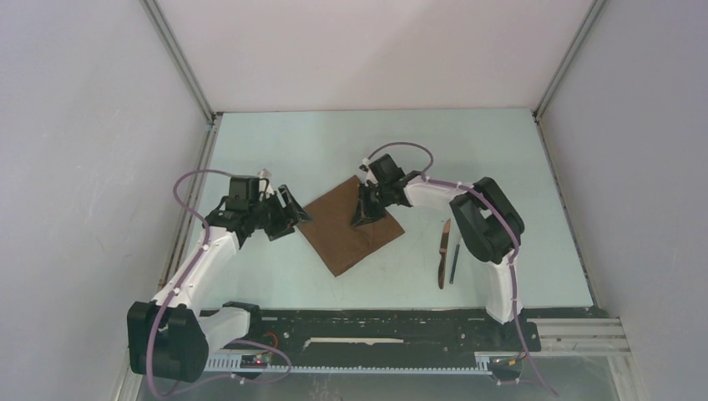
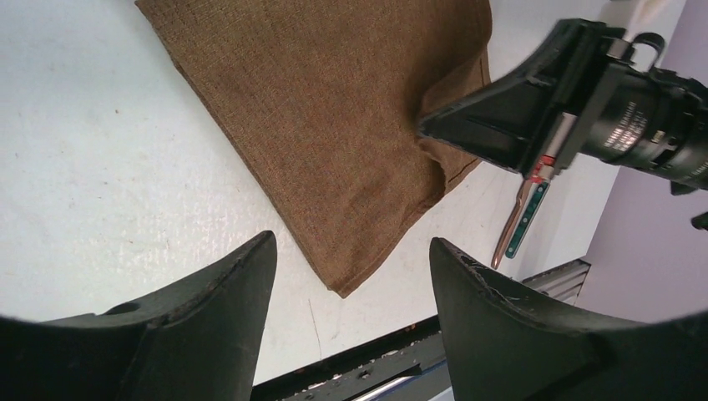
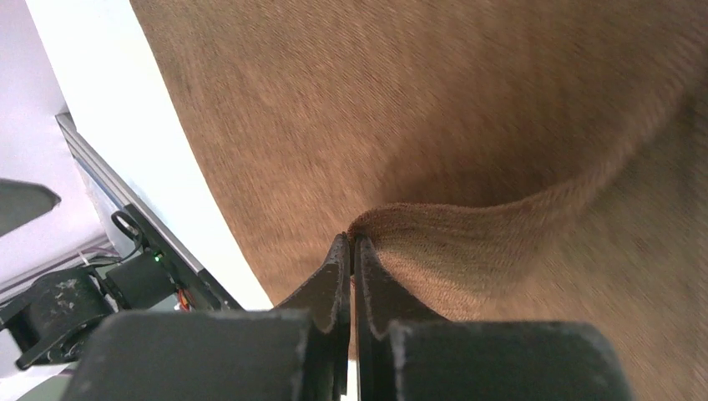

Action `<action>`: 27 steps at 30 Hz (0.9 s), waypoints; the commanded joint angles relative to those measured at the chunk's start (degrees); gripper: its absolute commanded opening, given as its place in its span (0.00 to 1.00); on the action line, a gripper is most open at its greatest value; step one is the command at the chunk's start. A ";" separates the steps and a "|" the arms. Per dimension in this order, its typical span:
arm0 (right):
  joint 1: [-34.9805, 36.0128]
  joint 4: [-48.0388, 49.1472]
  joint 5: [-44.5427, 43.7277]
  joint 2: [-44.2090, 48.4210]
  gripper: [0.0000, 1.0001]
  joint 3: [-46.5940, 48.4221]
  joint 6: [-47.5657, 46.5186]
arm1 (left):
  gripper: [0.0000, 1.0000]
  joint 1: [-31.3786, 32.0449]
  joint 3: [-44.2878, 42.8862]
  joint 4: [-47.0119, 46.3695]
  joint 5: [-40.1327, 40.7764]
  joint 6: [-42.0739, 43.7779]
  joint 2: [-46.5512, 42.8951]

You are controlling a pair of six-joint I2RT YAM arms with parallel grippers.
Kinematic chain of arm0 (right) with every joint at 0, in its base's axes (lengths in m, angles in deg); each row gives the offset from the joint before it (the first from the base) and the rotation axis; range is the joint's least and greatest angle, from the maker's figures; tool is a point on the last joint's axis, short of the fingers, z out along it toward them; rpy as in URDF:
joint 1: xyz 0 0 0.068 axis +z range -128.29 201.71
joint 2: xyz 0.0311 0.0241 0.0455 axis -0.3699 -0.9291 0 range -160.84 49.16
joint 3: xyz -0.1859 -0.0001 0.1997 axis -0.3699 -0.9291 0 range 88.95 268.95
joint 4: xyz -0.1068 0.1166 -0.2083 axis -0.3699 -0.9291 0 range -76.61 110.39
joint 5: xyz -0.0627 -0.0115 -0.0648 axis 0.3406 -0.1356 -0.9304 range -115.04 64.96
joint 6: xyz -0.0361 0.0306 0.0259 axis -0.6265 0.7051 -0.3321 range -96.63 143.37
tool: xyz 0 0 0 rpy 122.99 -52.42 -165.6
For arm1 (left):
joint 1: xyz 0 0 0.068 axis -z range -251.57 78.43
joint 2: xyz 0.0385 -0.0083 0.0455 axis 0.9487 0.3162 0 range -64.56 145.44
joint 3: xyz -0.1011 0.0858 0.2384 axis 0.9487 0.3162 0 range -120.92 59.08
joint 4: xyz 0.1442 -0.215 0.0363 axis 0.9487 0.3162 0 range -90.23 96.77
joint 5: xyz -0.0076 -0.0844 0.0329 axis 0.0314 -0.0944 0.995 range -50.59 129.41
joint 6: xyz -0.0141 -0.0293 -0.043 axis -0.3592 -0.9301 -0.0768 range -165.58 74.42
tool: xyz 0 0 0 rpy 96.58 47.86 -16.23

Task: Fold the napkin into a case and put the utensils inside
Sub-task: Fold the top corner of the square-folded napkin at the center of the board.

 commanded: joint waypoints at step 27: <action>8.31 8.24 6.53 -22.97 0.00 30.65 9.89 | 0.73 -3.69 2.58 -0.01 -0.77 -0.18 -4.40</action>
